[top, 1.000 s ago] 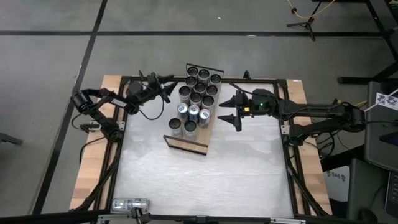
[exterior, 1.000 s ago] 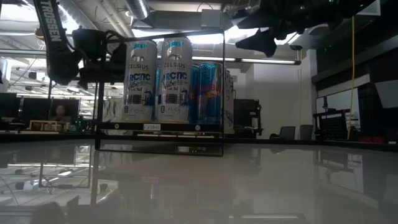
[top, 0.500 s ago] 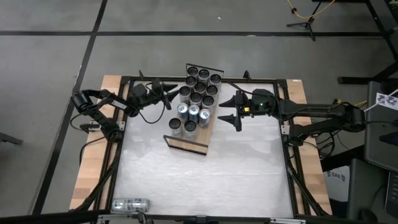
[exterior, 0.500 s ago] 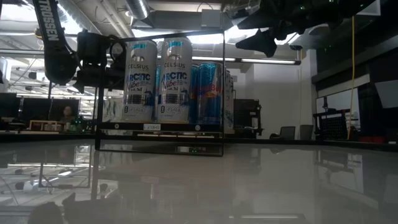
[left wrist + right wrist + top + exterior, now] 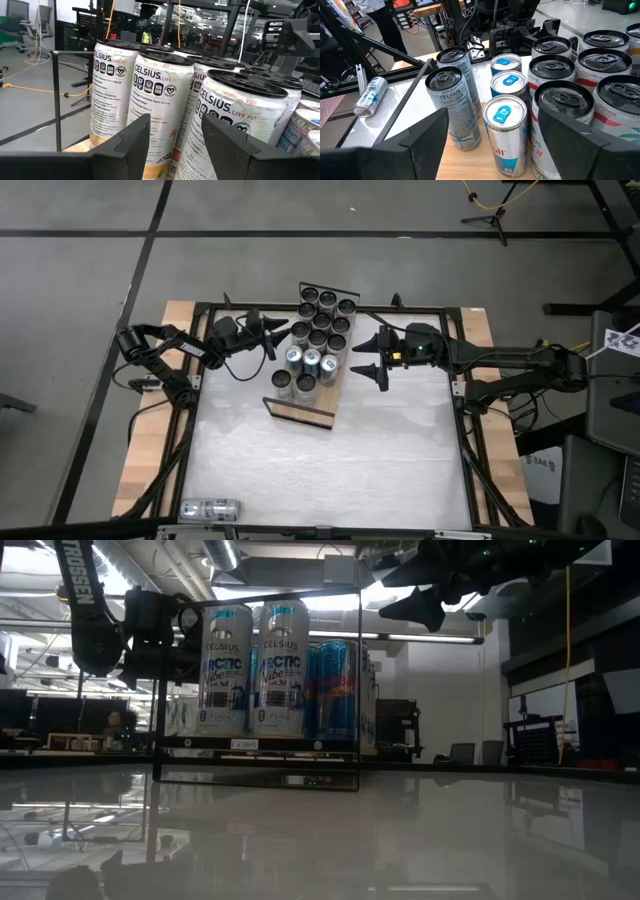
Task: Place canned beverage on shelf
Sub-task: Put the orange soda can on the shelf aligned with the other orange soda can
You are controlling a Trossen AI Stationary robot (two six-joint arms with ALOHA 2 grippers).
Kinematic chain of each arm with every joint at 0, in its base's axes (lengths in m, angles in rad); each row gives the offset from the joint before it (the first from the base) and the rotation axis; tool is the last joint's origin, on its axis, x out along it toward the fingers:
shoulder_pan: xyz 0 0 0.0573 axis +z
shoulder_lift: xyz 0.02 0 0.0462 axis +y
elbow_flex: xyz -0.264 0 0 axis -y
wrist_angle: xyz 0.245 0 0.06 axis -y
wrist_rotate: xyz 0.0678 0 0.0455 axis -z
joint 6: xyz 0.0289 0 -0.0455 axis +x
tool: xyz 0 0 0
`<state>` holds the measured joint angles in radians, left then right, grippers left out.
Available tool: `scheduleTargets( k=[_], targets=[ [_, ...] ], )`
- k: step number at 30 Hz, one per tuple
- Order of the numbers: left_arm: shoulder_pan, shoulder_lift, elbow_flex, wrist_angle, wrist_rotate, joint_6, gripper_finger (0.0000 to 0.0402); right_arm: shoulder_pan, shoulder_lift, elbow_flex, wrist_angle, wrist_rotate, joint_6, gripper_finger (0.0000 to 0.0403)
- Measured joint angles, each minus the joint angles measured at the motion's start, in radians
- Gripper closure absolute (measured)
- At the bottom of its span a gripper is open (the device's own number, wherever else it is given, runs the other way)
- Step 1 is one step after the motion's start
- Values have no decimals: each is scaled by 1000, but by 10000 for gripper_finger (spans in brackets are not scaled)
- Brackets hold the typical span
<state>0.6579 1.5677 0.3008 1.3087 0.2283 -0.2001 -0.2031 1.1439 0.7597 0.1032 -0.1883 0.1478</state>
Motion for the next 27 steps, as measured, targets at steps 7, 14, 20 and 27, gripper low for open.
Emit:
scheduleTargets(
  k=[7, 14, 20, 27],
  targets=[
    [0, 0, 0, -3, 1, -12, 223, 0, 0, 0, 0, 0, 0, 100],
    [0, 0, 0, -30, 19, -35, 223, 0, 0, 0, -1, 0, -1, 100],
    [1, 0, 0, -17, -19, -57, 223, 0, 0, 0, -1, 0, -1, 100],
    [5, -72, 0, -18, -27, -56, 223, 0, 0, 0, -1, 0, -1, 100]
  ],
)
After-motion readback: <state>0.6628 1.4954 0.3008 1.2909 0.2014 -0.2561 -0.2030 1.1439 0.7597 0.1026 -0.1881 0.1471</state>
